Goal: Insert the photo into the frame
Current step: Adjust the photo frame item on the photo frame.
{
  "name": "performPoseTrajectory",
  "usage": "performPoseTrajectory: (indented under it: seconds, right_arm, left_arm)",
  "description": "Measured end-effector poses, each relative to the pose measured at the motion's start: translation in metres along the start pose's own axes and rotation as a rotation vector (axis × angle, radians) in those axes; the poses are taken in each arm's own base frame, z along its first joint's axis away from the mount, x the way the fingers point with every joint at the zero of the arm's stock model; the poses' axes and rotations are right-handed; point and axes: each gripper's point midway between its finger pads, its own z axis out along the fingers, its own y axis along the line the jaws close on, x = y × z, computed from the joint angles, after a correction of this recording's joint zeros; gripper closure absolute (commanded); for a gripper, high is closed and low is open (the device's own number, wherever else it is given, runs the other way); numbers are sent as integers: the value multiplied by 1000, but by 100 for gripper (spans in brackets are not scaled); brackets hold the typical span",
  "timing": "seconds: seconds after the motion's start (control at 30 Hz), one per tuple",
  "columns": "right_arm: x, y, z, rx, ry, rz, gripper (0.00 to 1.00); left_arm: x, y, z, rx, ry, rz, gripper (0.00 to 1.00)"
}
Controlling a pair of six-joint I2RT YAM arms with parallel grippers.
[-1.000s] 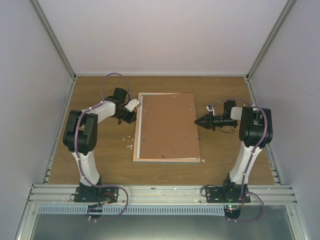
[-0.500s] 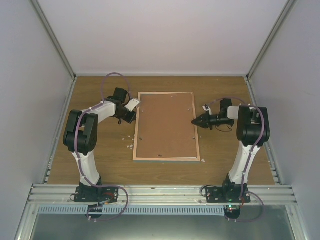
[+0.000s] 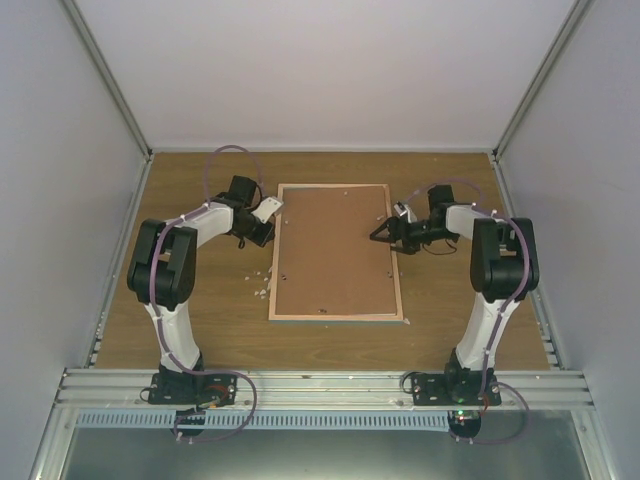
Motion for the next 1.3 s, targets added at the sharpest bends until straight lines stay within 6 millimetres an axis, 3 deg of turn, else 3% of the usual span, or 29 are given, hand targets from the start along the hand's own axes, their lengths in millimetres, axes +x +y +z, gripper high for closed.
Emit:
performPoseTrajectory:
  seconds: [0.1, 0.6, 0.8, 1.0, 1.13, 1.3]
  right_arm:
    - [-2, 5, -2, 41, -5, -29, 1]
    - [-18, 0, -15, 321, -34, -90, 0]
    - [-24, 9, -22, 411, -63, -135, 0]
    - [-31, 20, -33, 438, -84, -269, 1]
    - [-30, 19, -34, 417, -68, -369, 0]
    - [-16, 12, -29, 382, -22, -427, 0]
  left_arm:
    - [-1, -2, 1, 2, -1, 6, 86]
    - [-1, -5, 2, -3, 6, 15, 86]
    - [-5, -2, -8, -20, -10, 16, 84]
    - [-21, -4, -33, -32, -74, 59, 74]
    - [-29, -12, -48, -13, -114, 100, 63]
    - [-14, -27, -51, 36, -105, 141, 45]
